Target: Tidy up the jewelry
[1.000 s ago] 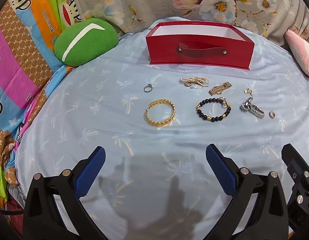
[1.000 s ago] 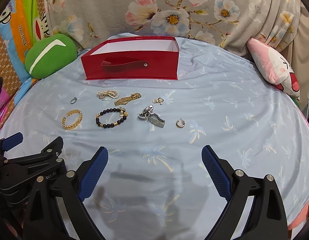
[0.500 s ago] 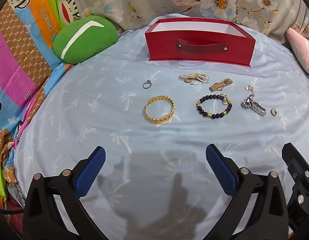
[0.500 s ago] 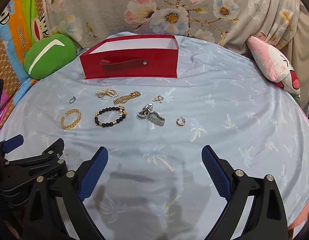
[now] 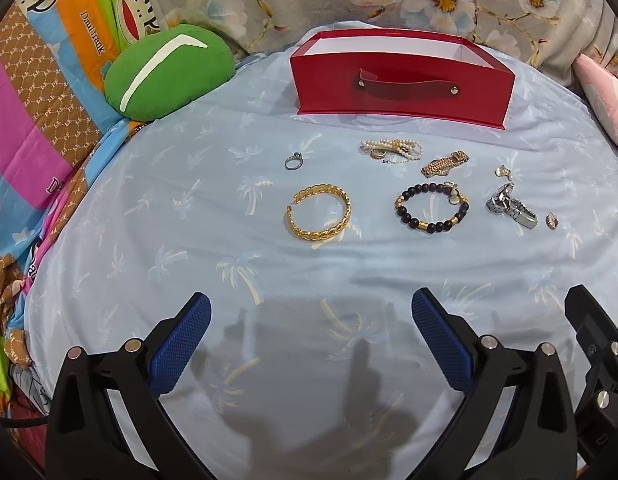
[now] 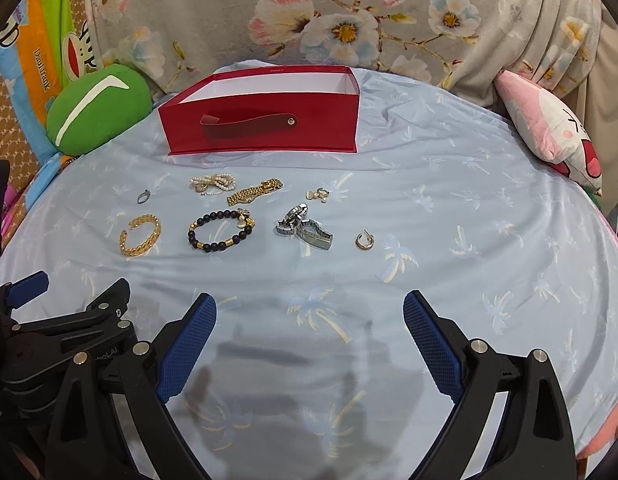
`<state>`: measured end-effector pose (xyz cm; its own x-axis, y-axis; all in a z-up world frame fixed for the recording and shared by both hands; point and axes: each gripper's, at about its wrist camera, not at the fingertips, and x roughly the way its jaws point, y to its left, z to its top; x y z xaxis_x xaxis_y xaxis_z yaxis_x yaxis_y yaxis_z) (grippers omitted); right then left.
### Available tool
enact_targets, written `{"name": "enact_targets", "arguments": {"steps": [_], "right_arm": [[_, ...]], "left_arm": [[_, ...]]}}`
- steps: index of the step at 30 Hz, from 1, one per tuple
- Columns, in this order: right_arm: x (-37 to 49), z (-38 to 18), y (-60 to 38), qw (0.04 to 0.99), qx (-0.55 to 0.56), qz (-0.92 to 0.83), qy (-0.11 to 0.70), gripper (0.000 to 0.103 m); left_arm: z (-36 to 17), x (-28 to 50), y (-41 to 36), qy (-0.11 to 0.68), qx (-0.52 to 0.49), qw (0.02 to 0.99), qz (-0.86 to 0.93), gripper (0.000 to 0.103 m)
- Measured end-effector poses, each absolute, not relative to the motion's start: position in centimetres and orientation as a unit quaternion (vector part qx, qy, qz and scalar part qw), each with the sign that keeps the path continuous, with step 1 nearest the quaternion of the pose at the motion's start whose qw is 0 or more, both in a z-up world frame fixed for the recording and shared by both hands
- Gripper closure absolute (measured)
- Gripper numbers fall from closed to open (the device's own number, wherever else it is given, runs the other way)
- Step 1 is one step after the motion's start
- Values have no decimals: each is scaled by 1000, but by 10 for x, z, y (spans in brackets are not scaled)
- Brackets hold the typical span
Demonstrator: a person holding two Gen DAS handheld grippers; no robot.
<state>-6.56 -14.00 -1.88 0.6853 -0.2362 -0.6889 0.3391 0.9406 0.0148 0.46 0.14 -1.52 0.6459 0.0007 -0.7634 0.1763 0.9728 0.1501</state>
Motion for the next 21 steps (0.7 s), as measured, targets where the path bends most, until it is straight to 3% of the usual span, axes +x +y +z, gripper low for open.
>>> {"name": "enact_targets", "arguments": {"steps": [21], "right_arm": [[-65, -22, -139, 915, 71, -157, 365, 10]], "left_arm": [[-20, 7, 5, 426, 98, 898, -51, 5]]}}
